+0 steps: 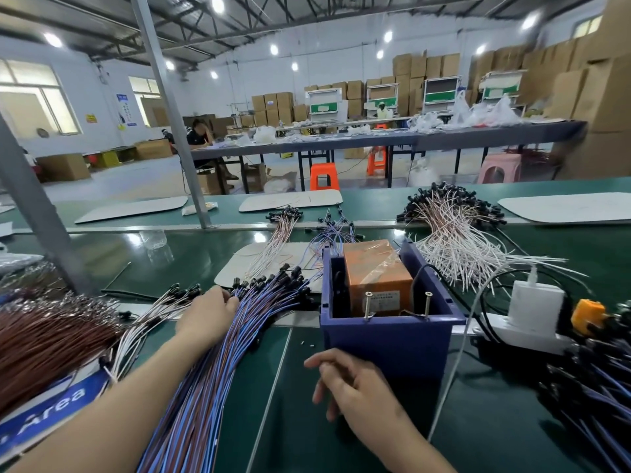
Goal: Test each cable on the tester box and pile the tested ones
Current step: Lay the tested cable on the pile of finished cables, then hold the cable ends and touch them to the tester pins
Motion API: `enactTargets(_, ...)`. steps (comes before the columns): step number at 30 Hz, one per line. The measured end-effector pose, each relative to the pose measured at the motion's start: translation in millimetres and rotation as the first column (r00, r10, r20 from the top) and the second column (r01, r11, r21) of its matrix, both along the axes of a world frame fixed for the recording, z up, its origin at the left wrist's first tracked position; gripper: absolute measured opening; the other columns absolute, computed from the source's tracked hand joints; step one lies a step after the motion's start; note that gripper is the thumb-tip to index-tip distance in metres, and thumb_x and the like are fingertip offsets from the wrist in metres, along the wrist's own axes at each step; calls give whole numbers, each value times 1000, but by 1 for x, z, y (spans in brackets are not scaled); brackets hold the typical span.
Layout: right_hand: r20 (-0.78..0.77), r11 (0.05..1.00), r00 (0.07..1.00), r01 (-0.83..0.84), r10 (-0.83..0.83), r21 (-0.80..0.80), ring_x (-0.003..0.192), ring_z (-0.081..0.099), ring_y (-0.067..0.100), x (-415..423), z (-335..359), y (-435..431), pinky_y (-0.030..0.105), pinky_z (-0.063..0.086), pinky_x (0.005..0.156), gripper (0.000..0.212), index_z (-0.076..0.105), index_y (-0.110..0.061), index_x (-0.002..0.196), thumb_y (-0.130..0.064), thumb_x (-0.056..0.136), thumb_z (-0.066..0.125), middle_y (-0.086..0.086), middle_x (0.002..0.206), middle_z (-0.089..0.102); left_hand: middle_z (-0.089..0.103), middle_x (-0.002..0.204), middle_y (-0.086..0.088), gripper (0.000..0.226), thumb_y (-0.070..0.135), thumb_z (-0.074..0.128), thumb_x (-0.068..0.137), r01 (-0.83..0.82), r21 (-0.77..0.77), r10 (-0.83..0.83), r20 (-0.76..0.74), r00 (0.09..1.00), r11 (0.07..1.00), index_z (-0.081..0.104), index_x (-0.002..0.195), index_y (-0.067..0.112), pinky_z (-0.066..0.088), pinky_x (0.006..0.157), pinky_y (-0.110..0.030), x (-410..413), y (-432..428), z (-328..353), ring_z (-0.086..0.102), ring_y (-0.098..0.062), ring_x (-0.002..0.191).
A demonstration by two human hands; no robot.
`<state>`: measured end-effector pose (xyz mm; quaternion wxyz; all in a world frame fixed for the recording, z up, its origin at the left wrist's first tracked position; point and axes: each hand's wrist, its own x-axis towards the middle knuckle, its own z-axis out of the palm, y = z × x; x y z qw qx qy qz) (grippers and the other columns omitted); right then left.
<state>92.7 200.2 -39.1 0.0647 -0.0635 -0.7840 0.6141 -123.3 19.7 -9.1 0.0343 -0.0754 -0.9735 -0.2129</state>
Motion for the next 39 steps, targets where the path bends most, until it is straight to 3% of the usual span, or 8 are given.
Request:
enactTargets(7, -4, 999, 1000, -10, 10, -31, 57, 60, 10, -2, -3, 2, 28, 52, 64, 34, 67, -49, 95, -23, 105, 46, -5, 77, 73, 63, 77, -5, 21, 21, 49, 99, -33, -73, 36, 36, 999, 997, 60, 82, 13, 40, 66, -32, -22, 6, -2, 54, -23, 70)
enactTargets(12, -7, 999, 1000, -4, 4, -45, 57, 60, 10, -3, -3, 2, 32, 53, 65, 34, 67, -49, 95, -23, 105, 46, -5, 78, 73, 33, 47, 1, 44, 18, 51, 94, -89, 153, 76, 91, 993, 984, 33, 54, 20, 23, 56, -32, -16, 9, -1, 29, -20, 52)
enactTargets(19, -14, 995, 1000, -20, 19, -94, 58, 59, 10, 1, -3, 1, 22, 48, 62, 34, 69, -45, 93, -22, 105, 46, -2, 79, 73, 61, 84, -8, 17, 24, 45, 106, 141, 721, 101, -282, 954, 679, 51, 110, 9, 54, 65, -39, 40, 8, 69, 58, -21, 72)
enactTargets(25, -290, 907, 953, -41, -91, -419, 84, 71, 24, 19, 33, 1, 26, 53, 74, 46, 77, -26, 103, -50, 96, 37, 11, 96, 75, 59, 66, 5, 8, 36, 54, 101, 643, 466, -251, -656, 712, 608, 50, 96, 32, 37, 43, -20, 166, 31, 91, 46, -6, 47)
enactTargets(28, -388, 670, 900, -164, -199, -724, 94, 72, 27, 37, 62, 10, 31, 58, 80, 50, 78, -15, 106, -51, 97, 44, 15, 101, 74, 51, 55, 13, 15, 47, 48, 93, 675, 247, -398, -650, 647, 695, 49, 93, 31, 42, 44, -28, 211, 52, 61, 47, -11, 46)
enactTargets(31, -332, 479, 871, -132, -362, -868, 53, 60, 19, 61, 71, 23, 30, 56, 58, 30, 76, -15, 84, -36, 94, 57, 1, 63, 58, 62, 61, 12, 16, 41, 47, 94, 717, 27, -570, -586, 576, 697, 55, 92, 28, 46, 41, -28, 238, 68, 30, 58, -13, 51)
enactTargets(35, -235, 481, 867, 5, -439, -877, 35, 8, 9, 84, 52, 49, 20, 20, 29, 29, 65, -19, 76, -31, 98, 51, -7, 43, 21, 68, 79, 22, 24, 44, 41, 96, 802, -133, -776, -385, 500, 582, 63, 97, 36, 44, 46, -15, 244, 62, 17, 60, 0, 63)
enactTargets(39, -91, 479, 887, 155, -452, -864, 41, 2, 11, 102, 28, 82, 18, 9, 32, 31, 71, -18, 81, -37, 96, 52, -7, 42, 17, 59, 121, 16, 32, 49, 32, 105, 825, -325, -877, -304, 371, 462, 54, 126, 41, 45, 72, -22, 219, 24, 20, 62, -5, 101)
